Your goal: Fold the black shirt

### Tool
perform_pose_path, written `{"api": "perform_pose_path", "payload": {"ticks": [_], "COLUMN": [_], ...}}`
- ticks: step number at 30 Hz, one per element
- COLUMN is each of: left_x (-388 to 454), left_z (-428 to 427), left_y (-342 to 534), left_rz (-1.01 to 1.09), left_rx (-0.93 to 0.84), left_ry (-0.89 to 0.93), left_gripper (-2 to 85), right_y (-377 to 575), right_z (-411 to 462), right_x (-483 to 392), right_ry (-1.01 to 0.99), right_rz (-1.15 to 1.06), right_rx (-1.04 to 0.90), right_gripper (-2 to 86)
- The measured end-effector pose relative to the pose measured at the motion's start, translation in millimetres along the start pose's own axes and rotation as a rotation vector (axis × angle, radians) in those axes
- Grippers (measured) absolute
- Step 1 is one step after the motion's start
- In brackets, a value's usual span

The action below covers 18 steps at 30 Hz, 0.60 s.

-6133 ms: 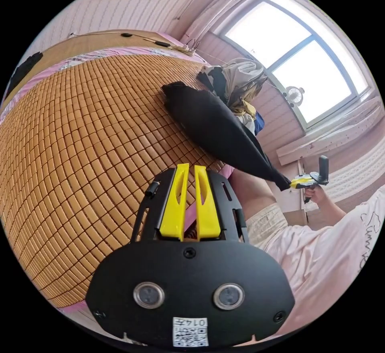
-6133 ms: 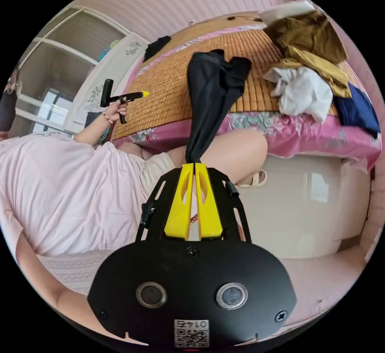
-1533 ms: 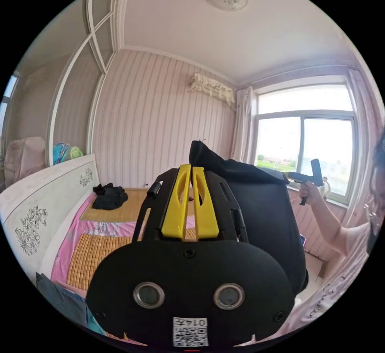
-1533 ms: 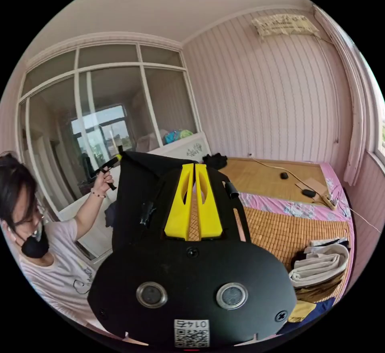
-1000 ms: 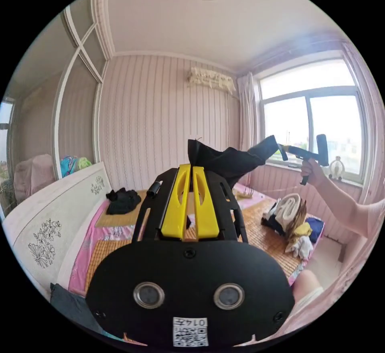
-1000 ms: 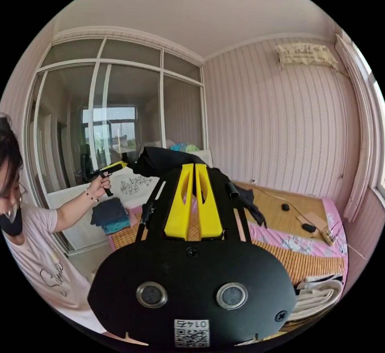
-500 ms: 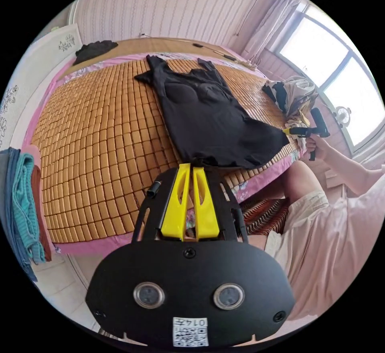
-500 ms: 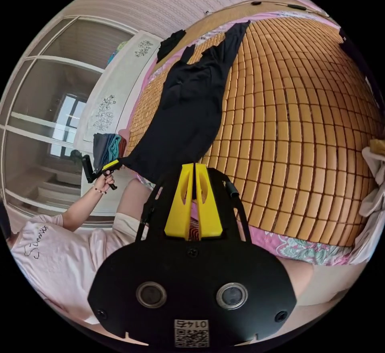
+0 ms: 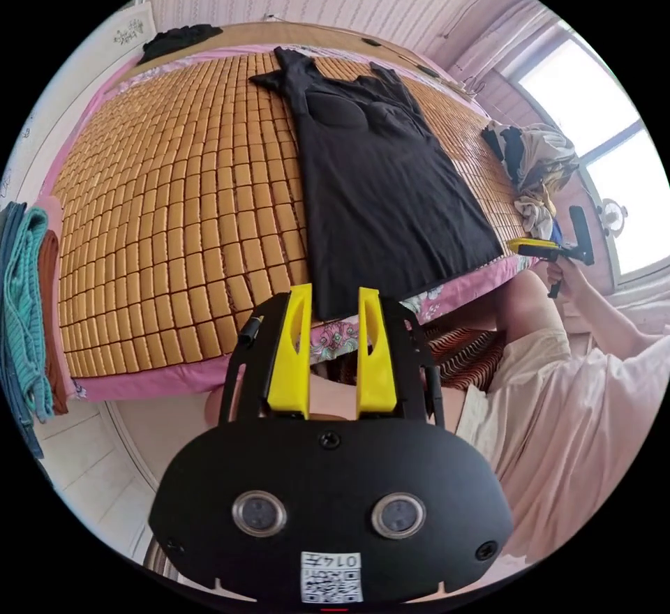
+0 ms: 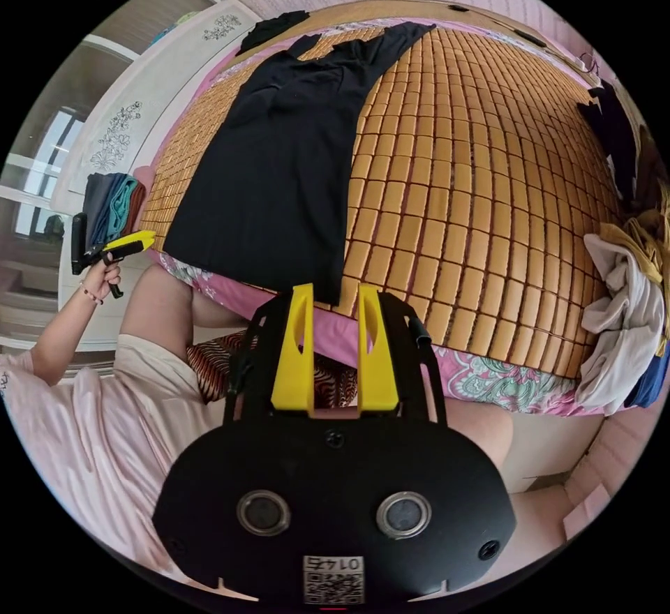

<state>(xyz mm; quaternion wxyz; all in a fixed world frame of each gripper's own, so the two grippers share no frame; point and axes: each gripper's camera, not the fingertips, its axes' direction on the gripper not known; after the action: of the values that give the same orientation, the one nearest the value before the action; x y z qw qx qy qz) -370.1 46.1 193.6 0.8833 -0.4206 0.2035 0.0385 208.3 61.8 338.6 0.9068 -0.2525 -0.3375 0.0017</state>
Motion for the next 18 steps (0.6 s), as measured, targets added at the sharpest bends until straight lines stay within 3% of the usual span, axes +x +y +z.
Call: {"api": "perform_pose_path", "payload": {"ticks": [3, 6, 18], "left_x": [1.2, 6.2, 1.6], "left_z": [21.2, 28.2, 30.7], "left_y": [-27.8, -48.7, -81.0], "left_rz": [-0.014, 0.016, 0.032], "left_rx": [-0.044, -0.088, -0.195], "left_ry": [-0.067, -0.127, -0.115], "left_gripper": [8.0, 1.0, -0.9], "right_y": [-4.3, -1.1, 37.7], "right_z": [5.6, 2.4, -13.3], "right_x": [6.6, 14.2, 22.8], "right_ry": [0.084, 0.017, -0.005], "right_rz": [0.066, 0.038, -0.107], "right_rx": [-0.002, 0.005, -0.102], "right_gripper": [5.4, 1.5, -0.1]}}
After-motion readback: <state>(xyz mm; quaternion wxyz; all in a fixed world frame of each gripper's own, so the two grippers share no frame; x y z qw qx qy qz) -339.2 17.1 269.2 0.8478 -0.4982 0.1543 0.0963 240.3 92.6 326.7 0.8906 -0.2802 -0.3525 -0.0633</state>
